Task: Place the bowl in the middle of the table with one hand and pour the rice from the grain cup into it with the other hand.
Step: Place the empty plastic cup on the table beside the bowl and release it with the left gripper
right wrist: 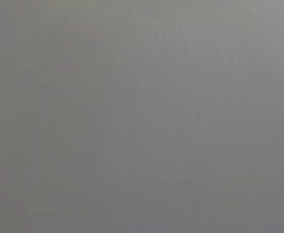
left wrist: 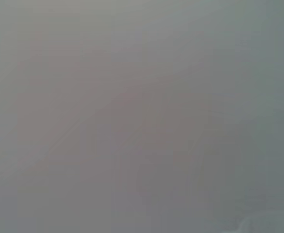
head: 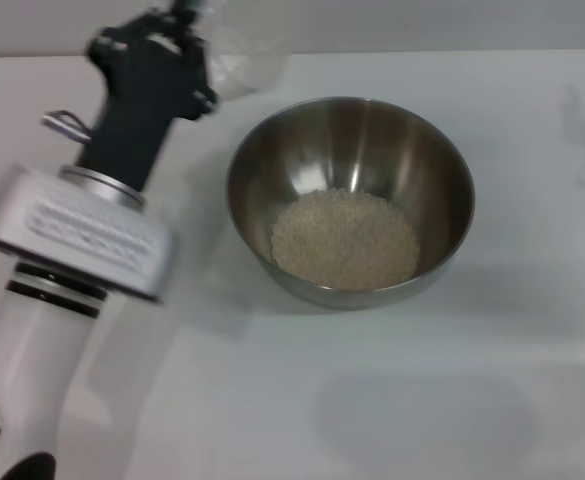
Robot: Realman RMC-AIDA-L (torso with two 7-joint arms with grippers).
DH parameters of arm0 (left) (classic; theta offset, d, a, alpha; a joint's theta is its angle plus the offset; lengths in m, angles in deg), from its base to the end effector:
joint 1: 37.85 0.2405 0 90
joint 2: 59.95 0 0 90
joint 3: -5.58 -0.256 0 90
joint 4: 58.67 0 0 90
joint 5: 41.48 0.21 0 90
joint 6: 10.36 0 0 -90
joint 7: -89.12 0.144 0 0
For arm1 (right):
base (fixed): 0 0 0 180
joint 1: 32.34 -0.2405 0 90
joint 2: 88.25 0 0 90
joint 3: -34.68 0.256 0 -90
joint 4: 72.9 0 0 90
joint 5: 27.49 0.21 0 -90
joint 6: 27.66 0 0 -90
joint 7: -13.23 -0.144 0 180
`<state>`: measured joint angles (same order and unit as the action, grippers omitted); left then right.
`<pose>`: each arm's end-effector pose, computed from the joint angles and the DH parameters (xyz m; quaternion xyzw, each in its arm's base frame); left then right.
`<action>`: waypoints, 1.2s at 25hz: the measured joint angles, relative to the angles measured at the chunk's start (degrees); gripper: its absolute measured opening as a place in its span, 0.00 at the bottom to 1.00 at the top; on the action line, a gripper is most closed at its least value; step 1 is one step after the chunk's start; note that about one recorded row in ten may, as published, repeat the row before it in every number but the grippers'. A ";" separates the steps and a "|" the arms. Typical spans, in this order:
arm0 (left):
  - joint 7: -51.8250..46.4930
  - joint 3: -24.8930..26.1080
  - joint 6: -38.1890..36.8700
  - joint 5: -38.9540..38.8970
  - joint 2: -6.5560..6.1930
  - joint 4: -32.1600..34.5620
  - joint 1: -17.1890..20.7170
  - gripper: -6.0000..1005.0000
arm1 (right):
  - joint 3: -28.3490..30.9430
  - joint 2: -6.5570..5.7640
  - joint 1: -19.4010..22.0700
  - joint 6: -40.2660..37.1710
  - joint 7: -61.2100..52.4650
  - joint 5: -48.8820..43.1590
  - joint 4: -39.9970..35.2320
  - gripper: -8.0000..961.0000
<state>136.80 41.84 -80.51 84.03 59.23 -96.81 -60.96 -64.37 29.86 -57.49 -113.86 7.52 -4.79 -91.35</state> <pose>-0.1928 0.3215 -0.0591 -0.7070 0.1022 -0.2413 0.6569 0.2618 0.3455 0.0627 -0.5821 0.0406 0.4600 0.6693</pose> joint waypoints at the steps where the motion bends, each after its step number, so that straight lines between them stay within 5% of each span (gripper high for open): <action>1: 0.00 0.00 0.00 0.00 0.00 0.00 0.00 0.06 | 0.00 0.00 0.00 0.00 0.00 0.00 0.00 0.40; 5: -17.37 0.56 5.08 -11.51 0.00 4.81 -2.53 0.06 | 0.00 0.05 0.06 0.00 0.00 -0.09 0.00 0.40; 12: -30.30 4.62 15.76 -16.45 -0.02 11.03 -4.44 0.07 | -0.10 0.11 0.18 -0.73 0.00 -0.22 0.00 0.40; 30: -35.44 5.07 23.87 -16.18 -0.09 13.44 -4.56 0.07 | -0.03 0.11 0.19 -0.84 0.00 -0.29 -0.26 0.40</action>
<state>101.36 46.91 -56.64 67.85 59.14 -83.37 -65.52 -64.40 29.97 -57.30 -114.70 7.52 -5.08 -91.61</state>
